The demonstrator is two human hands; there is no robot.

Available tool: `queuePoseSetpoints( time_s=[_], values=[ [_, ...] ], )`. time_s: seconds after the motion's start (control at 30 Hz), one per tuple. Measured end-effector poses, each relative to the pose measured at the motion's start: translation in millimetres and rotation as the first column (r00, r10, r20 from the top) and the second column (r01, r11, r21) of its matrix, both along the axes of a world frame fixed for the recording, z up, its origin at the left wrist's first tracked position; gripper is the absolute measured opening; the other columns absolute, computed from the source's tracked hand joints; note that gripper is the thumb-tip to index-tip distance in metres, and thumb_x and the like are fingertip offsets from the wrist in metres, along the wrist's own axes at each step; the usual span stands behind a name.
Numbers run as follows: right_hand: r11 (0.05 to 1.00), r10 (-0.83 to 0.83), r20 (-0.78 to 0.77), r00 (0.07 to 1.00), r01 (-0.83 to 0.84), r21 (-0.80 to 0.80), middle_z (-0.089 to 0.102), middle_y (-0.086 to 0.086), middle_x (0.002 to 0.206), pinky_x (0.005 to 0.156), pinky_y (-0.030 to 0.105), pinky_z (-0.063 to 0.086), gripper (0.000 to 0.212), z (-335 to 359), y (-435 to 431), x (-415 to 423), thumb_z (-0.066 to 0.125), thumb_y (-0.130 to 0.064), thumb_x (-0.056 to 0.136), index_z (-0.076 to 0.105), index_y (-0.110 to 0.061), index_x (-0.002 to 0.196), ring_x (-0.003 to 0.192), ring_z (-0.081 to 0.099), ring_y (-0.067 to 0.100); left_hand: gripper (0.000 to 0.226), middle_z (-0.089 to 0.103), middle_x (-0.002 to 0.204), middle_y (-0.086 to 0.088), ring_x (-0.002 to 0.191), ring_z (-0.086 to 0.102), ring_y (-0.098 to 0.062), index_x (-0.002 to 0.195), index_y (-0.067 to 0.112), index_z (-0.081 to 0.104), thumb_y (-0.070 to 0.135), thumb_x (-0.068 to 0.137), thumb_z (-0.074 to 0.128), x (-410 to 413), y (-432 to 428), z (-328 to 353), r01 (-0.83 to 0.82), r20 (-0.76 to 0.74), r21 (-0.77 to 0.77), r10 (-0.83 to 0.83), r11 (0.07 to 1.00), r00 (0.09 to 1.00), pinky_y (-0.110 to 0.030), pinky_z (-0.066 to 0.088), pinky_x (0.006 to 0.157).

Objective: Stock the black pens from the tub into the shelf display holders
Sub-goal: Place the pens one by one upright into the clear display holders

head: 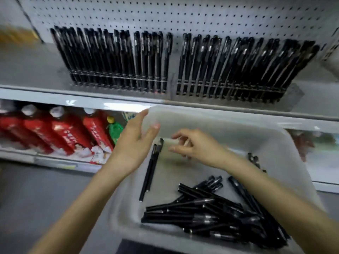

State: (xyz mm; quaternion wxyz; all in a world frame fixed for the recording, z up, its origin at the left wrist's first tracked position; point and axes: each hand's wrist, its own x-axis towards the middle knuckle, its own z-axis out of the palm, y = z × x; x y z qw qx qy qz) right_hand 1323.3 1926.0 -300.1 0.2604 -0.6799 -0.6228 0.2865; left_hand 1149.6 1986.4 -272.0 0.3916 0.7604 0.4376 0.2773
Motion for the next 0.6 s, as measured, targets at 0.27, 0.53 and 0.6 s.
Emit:
queuePoseSetpoints(
  time_s=[0.27, 0.53, 0.6],
  values=[
    [0.999, 0.013, 0.133, 0.991, -0.006, -0.050, 0.042, -0.014, 0.072, 0.062, 0.021, 0.026, 0.060, -25.6, 22.4, -44.1, 0.069, -0.040, 0.082, 0.045, -0.014, 0.130, 0.078, 0.045, 0.014, 0.029, 0.058, 0.116, 0.006, 0.114, 0.052, -0.011, 0.129, 0.017, 0.047, 0.014, 0.101, 0.038, -19.4, -4.3, -15.8, 0.046, 0.159, -0.229, -0.009, 0.972, 0.987, -0.013, 0.038, 0.089],
    [0.989, -0.047, 0.047, 0.998, 0.053, -0.141, 0.053, -0.010, 0.070, 0.055, 0.015, 0.033, 0.071, -29.8, 27.1, -43.1, 0.080, -0.034, 0.072, 0.044, -0.012, 0.130, 0.065, 0.049, 0.003, 0.027, 0.060, 0.113, 0.000, 0.109, 0.055, -0.017, 0.125, 0.017, 0.051, 0.016, 0.100, 0.040, -18.3, -5.0, -21.7, 0.028, 0.140, -0.221, 0.003, 0.975, 0.990, -0.033, 0.041, 0.098],
    [0.988, -0.060, 0.029, 0.998, 0.064, -0.142, 0.052, -0.011, 0.069, 0.054, 0.009, 0.035, 0.068, -30.3, 25.5, -41.5, 0.081, -0.031, 0.071, 0.046, -0.011, 0.126, 0.062, 0.047, -0.001, 0.026, 0.060, 0.112, -0.001, 0.108, 0.055, -0.019, 0.124, 0.018, 0.051, 0.016, 0.100, 0.040, -17.8, -4.4, -22.8, 0.022, 0.150, -0.224, 0.012, 0.974, 0.989, -0.036, 0.041, 0.100]
  ],
)
